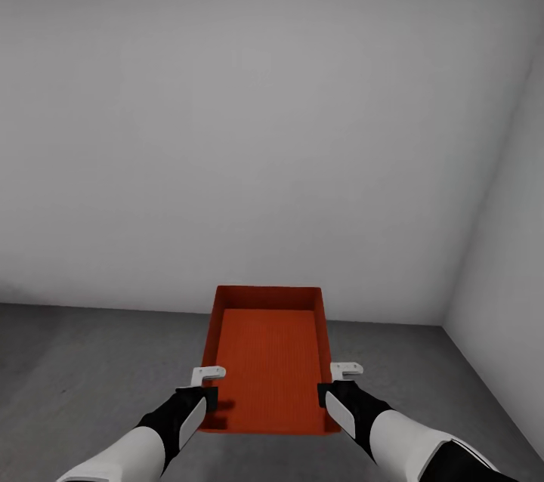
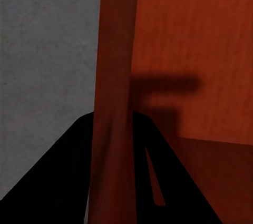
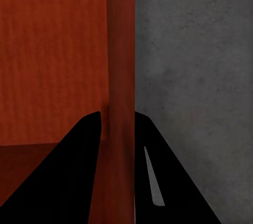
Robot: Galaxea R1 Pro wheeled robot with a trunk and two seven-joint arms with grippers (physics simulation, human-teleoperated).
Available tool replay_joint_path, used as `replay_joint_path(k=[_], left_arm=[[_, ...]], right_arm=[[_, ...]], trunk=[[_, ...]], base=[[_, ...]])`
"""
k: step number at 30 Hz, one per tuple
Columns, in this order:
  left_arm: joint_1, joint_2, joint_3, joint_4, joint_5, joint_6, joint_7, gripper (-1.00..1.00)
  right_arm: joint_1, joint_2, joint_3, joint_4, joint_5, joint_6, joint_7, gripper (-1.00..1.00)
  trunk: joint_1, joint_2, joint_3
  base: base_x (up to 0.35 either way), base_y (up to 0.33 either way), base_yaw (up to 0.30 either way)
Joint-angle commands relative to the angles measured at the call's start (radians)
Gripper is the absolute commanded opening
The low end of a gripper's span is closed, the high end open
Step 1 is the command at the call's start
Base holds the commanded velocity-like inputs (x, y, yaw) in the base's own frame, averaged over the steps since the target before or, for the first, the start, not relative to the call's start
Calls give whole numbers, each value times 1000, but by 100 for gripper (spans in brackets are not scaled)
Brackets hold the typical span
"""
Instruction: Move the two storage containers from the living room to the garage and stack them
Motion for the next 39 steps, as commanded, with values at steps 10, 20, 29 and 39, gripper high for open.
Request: replay_joint_path(k=[10, 20, 29, 39], left_arm=[[1, -1, -9, 1, 6, 11, 14, -100], [1, -1, -9, 1, 12, 13, 14, -100], [1, -8, -9, 1, 13, 18, 11, -100], [1, -12, -9, 2, 13, 18, 14, -100]], right_arm=[[-1, 0, -11, -2, 34, -30, -10, -100], [-1, 0, -11, -2, 35, -30, -10, -100], [-1, 0, -11, -2, 35, -30, -10, -100], [-1, 0, -11, -2, 34, -30, -10, -100]], trunk=[[0, -1, 0], [12, -22, -10], [46, -85, -38], [85, -155, -69]], base=[[0, 0, 0], [0, 0, 0], [0, 0, 0], [0, 0, 0]])
